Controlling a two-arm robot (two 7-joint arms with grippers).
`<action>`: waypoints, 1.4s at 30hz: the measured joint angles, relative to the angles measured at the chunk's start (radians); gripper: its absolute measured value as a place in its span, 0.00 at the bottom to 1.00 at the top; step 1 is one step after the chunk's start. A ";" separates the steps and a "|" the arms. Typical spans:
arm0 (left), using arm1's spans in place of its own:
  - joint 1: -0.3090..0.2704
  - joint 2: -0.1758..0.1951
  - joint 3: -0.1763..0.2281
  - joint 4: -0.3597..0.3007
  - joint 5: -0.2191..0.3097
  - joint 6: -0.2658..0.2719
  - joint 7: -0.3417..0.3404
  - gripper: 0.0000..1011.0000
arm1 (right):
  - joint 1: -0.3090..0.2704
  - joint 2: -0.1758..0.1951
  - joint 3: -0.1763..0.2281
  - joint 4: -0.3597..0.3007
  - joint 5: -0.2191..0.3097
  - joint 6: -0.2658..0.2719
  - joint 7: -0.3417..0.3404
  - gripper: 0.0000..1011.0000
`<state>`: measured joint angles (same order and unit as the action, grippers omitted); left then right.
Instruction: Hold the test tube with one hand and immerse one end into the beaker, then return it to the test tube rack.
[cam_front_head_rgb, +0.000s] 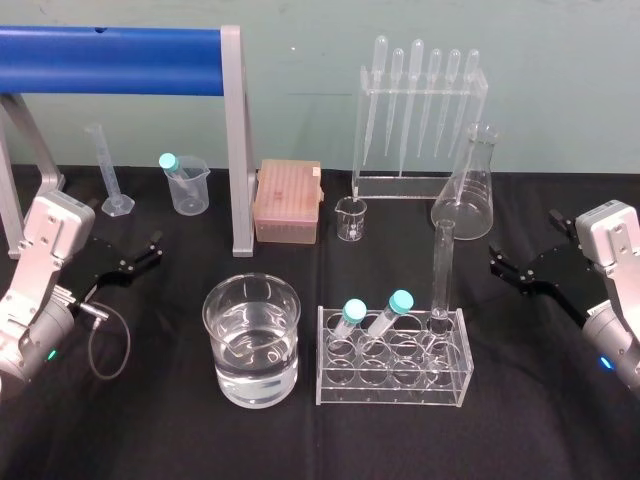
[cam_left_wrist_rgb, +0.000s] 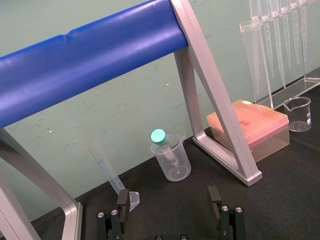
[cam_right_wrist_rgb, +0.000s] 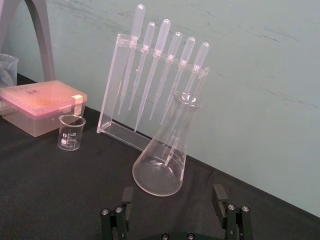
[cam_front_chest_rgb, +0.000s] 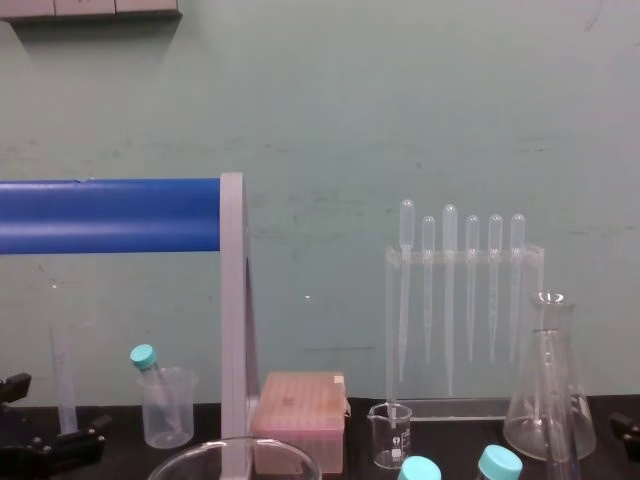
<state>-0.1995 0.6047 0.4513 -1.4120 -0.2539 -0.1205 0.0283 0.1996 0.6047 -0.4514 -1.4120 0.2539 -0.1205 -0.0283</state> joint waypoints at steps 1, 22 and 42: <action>0.000 0.000 0.000 0.000 0.000 0.000 0.000 0.99 | 0.000 0.000 0.000 0.000 0.000 0.000 0.000 0.99; 0.000 0.000 0.000 0.000 0.000 0.000 0.000 0.99 | 0.000 0.000 0.000 0.000 0.000 0.000 0.000 0.99; 0.000 0.000 0.000 0.000 0.000 0.000 0.000 0.99 | -0.101 0.021 0.156 -0.184 0.173 -0.038 0.116 0.99</action>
<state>-0.1995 0.6047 0.4514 -1.4120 -0.2539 -0.1205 0.0283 0.0990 0.6262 -0.2951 -1.5958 0.4270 -0.1582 0.0876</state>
